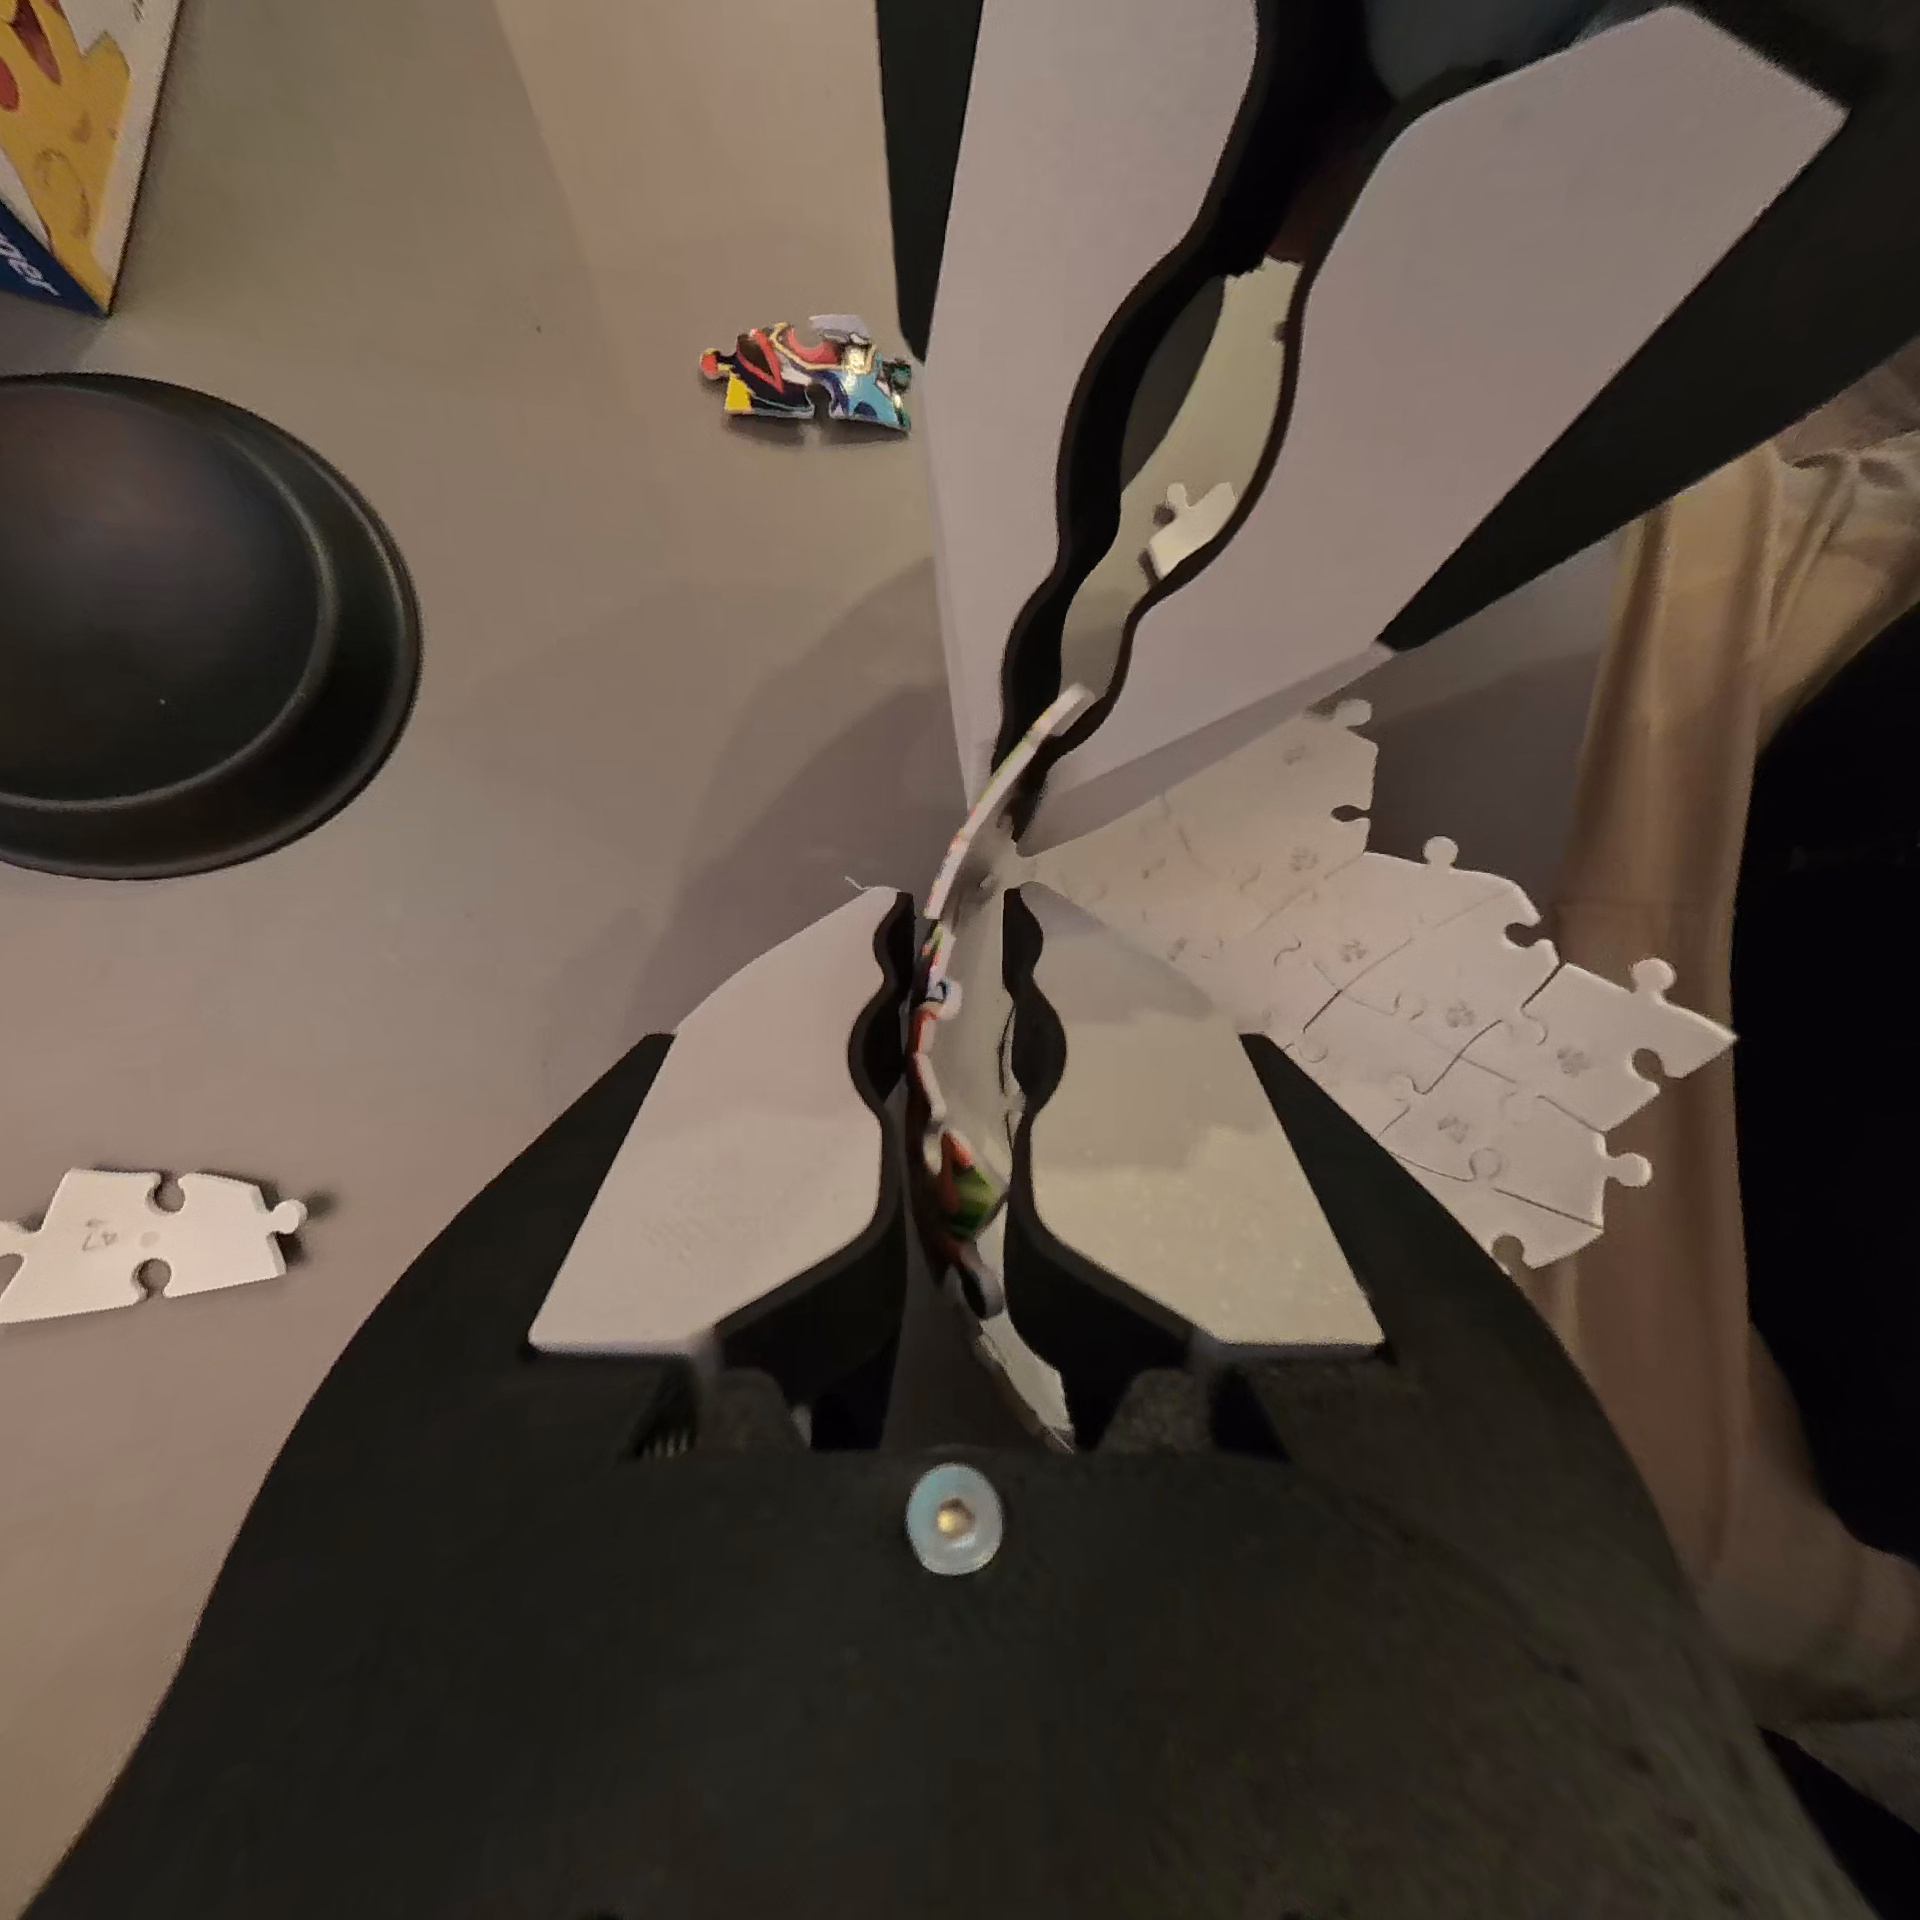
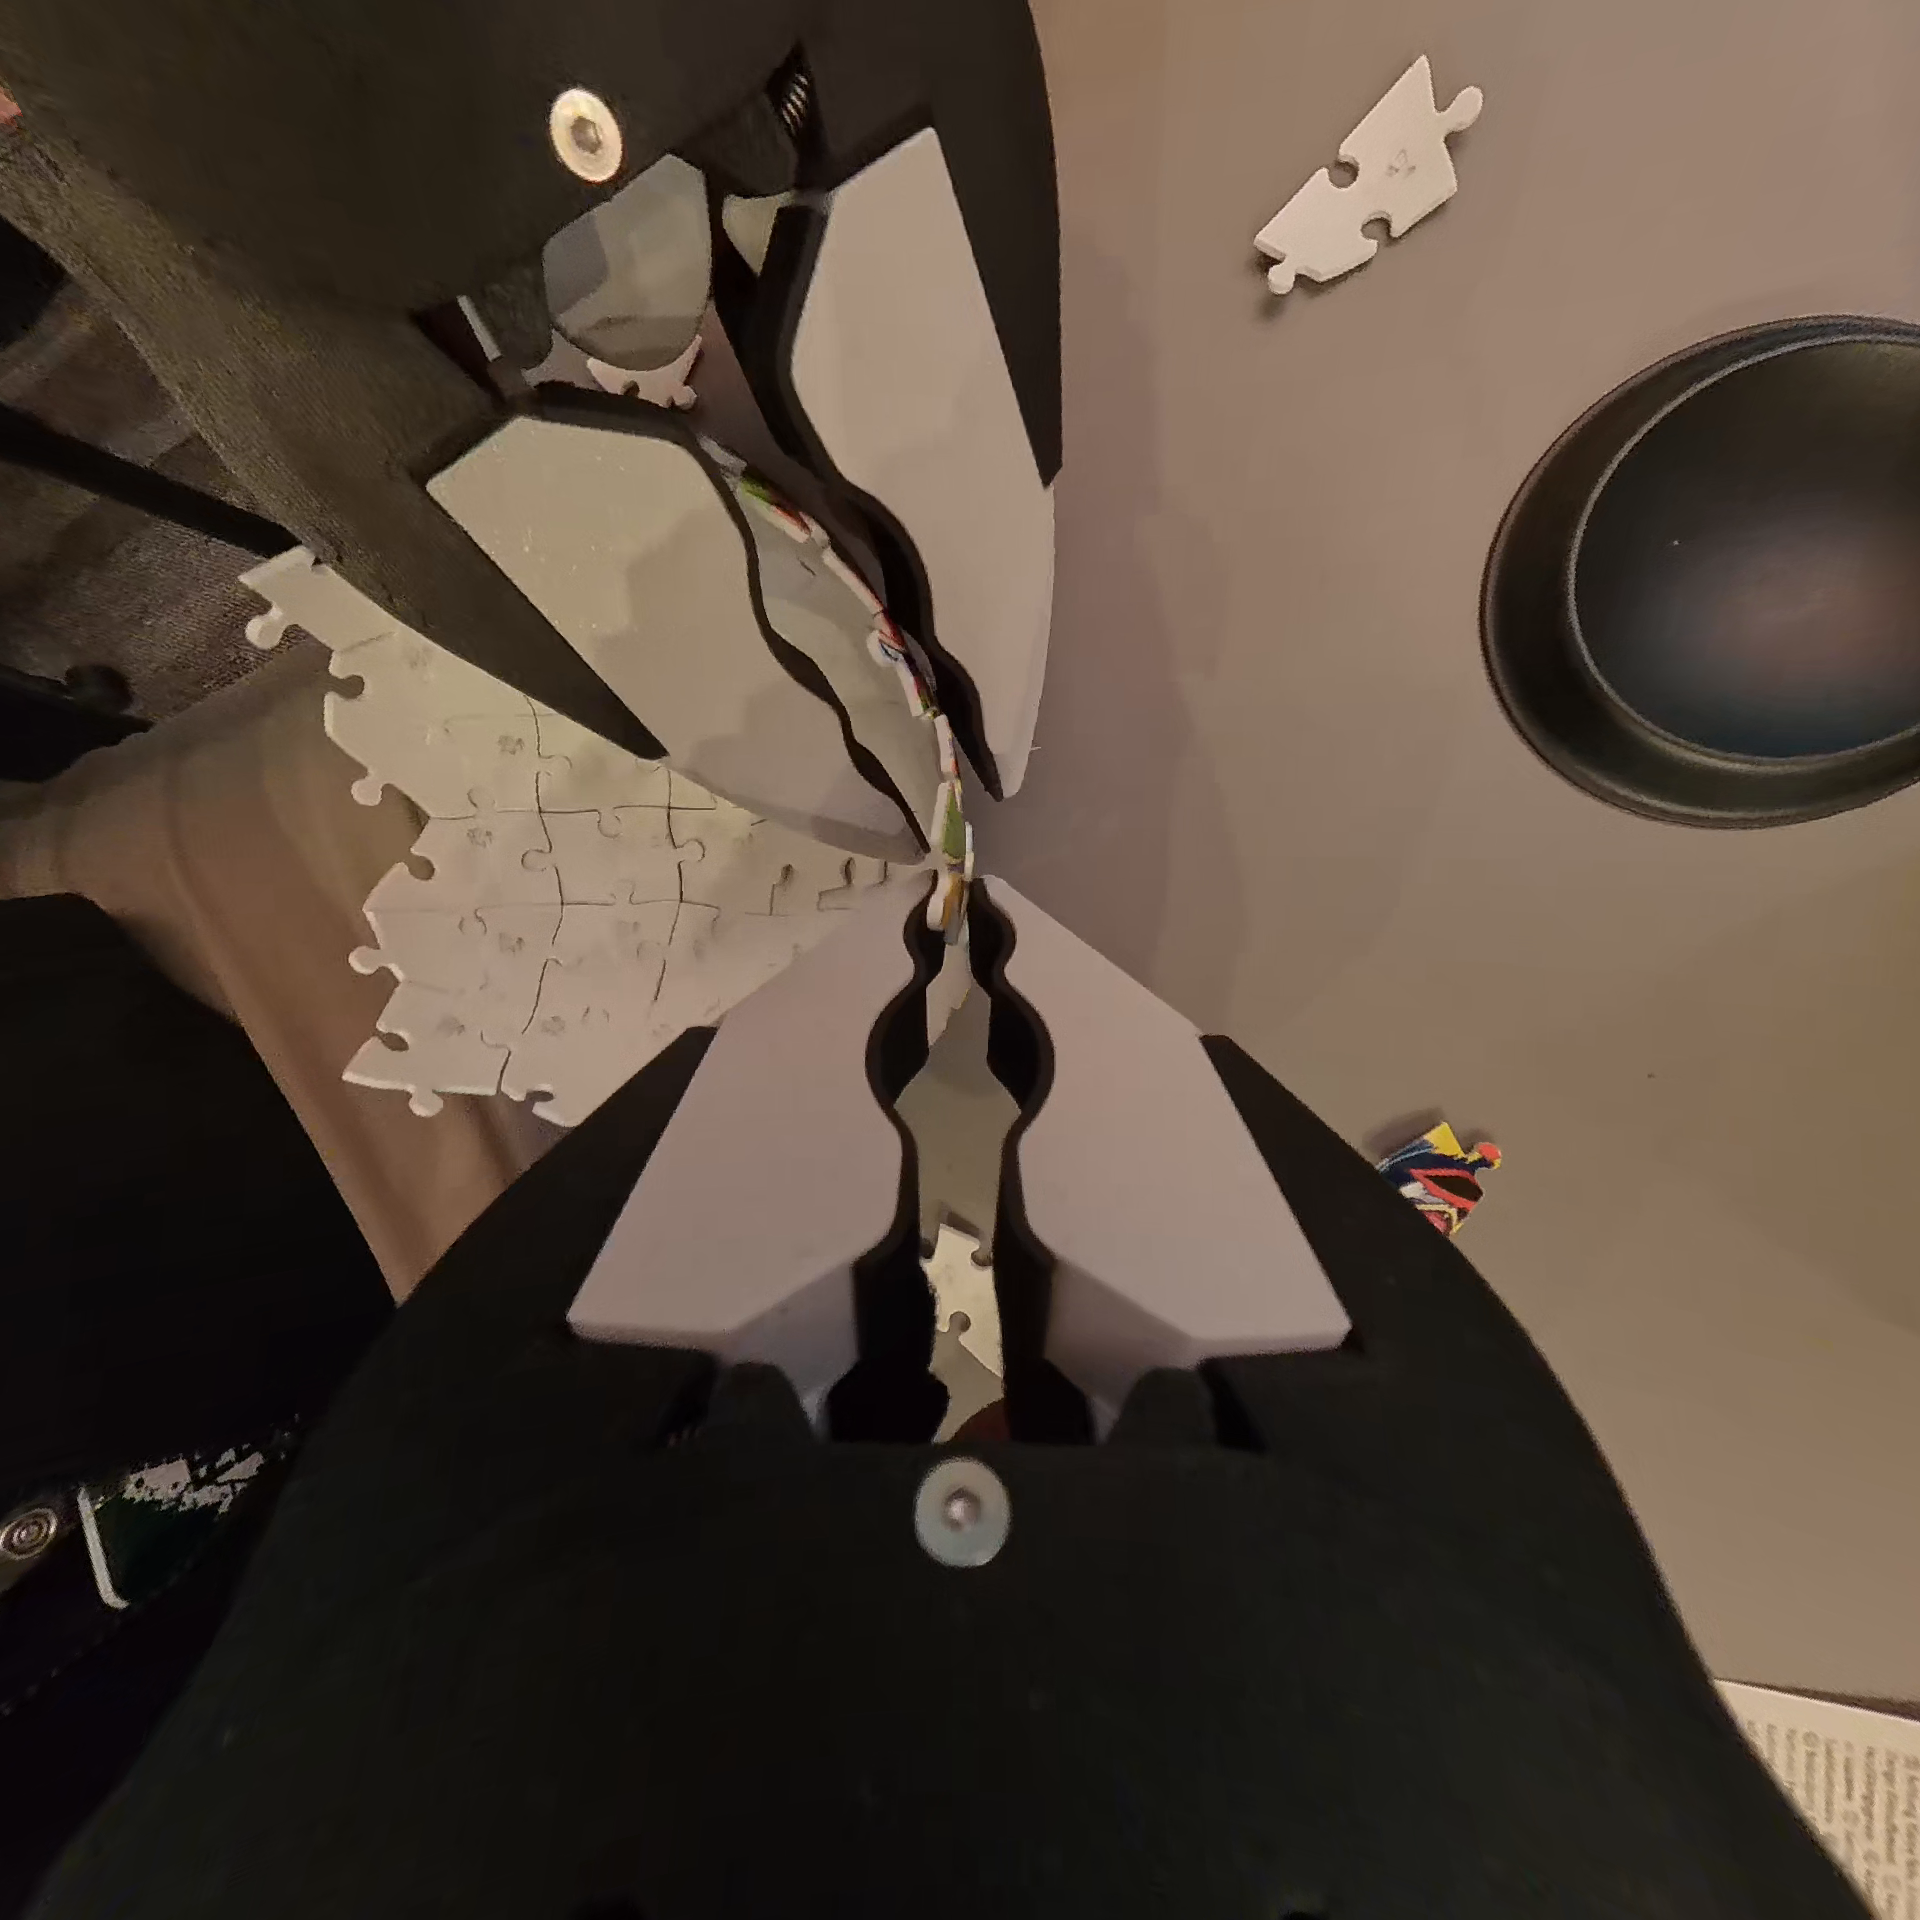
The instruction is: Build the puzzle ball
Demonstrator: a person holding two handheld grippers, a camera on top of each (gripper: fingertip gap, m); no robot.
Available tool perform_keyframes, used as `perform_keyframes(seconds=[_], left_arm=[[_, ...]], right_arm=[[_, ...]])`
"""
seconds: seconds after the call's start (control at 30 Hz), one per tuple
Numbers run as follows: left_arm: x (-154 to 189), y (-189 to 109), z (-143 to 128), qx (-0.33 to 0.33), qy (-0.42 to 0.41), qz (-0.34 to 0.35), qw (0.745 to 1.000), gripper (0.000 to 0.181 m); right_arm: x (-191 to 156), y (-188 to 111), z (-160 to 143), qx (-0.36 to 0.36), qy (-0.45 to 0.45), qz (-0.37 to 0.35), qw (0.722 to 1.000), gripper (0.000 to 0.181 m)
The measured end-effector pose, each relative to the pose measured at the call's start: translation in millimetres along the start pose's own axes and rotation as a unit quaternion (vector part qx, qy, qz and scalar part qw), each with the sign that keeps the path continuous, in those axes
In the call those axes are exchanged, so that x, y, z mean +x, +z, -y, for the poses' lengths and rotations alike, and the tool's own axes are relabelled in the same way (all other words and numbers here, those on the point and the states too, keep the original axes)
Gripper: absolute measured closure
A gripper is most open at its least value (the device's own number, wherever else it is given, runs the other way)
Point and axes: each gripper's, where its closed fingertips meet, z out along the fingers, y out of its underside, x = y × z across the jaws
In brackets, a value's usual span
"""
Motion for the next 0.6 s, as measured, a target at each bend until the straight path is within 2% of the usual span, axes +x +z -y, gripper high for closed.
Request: perform_keyframes(seconds=[0.4, 0.6], left_arm=[[1.7, 1.6, 0.9, 0.004, 0.002, -0.006, 1.0, 0.171], [-3.0, 0.0, 4.3, 0.013, -0.002, 0.012, 1.0, 0.171]], right_arm=[[0.0, -0.3, -2.1, -0.003, -0.01, -0.011, 1.0, 0.18], [4.3, -2.8, 1.5, 0.008, -0.005, -0.024, 1.0, 0.179]])
